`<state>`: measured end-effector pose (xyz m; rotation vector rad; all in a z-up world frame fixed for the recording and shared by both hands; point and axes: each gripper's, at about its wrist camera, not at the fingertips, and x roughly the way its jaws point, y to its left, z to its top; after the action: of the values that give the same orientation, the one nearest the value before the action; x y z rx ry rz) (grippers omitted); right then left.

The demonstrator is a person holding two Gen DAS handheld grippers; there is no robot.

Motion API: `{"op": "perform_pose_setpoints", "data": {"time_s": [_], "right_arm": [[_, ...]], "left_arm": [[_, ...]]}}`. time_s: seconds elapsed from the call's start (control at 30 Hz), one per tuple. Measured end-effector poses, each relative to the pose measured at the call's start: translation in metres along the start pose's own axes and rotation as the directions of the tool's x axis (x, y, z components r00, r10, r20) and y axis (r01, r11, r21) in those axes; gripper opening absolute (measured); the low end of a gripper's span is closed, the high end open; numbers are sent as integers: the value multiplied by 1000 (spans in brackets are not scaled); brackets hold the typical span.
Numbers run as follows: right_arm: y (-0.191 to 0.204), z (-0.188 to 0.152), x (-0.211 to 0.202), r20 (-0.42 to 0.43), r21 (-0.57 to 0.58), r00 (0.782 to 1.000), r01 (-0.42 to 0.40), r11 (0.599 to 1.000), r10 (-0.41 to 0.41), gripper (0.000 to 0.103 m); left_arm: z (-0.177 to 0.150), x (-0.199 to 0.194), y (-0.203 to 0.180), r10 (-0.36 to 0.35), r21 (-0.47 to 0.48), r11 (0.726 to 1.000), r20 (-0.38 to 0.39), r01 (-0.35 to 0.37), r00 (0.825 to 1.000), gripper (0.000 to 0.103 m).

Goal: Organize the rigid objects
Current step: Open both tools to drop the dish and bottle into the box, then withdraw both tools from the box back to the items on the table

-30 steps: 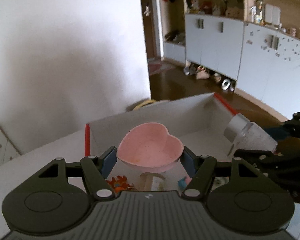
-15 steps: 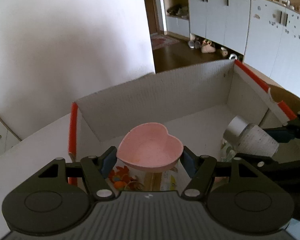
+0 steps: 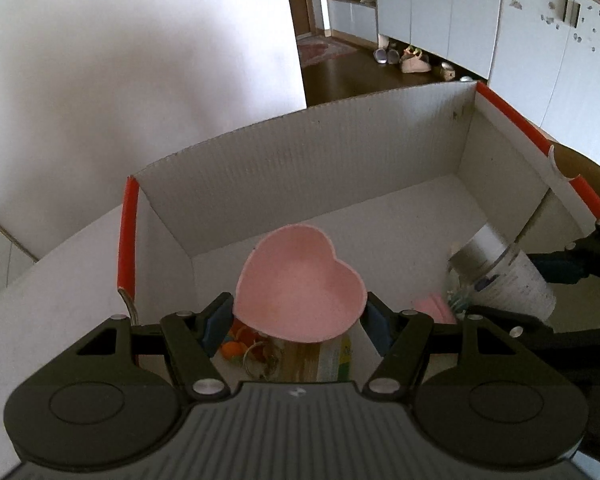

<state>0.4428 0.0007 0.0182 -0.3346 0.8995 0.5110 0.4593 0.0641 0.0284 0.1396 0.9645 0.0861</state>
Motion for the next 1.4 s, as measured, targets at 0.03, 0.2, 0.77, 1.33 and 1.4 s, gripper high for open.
{"op": "perform_pose_setpoints", "data": {"time_s": [0.03,0.2,0.77,1.33,1.4], "right_arm": [[-1,0,0,0,2,1000,-2,1000,2,41],[-2,1,-2,5,2,1000,-13,1000,13,45],[-9,-4,-24,60,22,998,-7,1000,5,66],[-25,-27,-94,167,95,986,-26,995,10,86],[-24,-32,-103,181,104,983,-32,994,13,87]], "left_arm": [[0,0,0,0,-1,1000,-5,0,1000,69],[1,0,0,-1,4,1000,-18,1,1000,69],[-5,-15,3,9,6,1000,26,-9,1000,69],[-20,-70,2,23,-28,999,106,-20,994,69],[-25,-77,1,21,-27,999,115,-18,993,69]]}}
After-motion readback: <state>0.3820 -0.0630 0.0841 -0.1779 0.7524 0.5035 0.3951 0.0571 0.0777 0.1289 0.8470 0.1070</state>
